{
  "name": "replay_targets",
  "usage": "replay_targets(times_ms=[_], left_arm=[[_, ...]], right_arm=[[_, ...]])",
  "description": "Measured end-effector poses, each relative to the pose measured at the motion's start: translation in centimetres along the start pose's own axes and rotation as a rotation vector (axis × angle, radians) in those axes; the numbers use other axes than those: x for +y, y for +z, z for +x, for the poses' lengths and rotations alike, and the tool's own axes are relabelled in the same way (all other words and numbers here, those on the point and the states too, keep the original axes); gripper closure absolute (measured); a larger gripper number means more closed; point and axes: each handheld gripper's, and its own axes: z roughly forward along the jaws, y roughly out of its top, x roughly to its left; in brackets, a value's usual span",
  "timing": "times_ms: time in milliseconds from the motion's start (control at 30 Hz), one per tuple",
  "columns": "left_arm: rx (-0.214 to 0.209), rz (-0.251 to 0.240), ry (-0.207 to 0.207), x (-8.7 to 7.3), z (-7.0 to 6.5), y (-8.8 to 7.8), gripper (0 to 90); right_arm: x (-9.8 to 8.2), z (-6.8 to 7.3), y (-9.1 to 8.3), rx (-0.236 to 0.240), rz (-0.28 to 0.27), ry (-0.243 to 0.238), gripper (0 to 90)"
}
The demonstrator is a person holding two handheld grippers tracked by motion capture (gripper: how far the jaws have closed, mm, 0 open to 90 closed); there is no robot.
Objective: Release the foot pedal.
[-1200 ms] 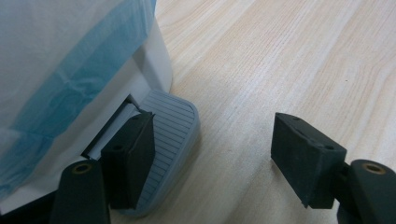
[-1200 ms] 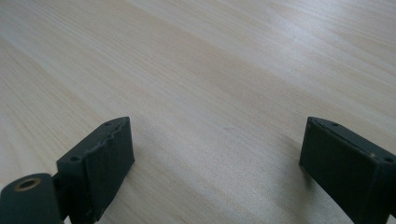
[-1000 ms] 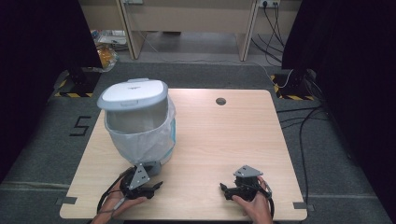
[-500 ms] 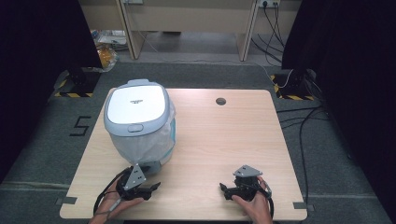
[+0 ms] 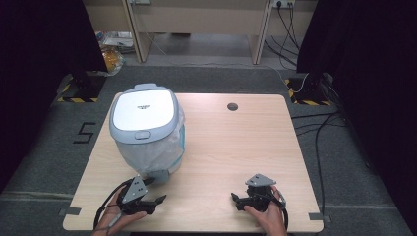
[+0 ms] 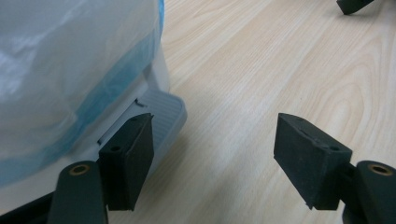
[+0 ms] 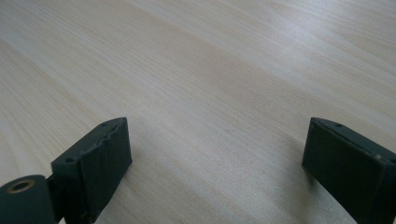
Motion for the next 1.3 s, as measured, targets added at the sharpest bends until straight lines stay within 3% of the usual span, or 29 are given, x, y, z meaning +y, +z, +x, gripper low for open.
replay_targets(times_ms=[233, 933, 1300], left_arm=[[0.011, 0.014, -0.033, -1.2, 0.2, -0.7, 28.3], [0.063, 0.063, -0.084, -3.7, 1.0, -2.0, 28.0], [0.058, 0.112, -0.099, -4.6, 1.4, -1.9, 27.9]], right_arm=[[0.0, 0.0, 0.0, 0.000, 0.000, 0.000, 8.1], [0.0, 0.0, 0.0, -0.001, 0.002, 0.004, 8.1], [0.0, 0.0, 0.0, -0.001, 0.001, 0.004, 8.1]])
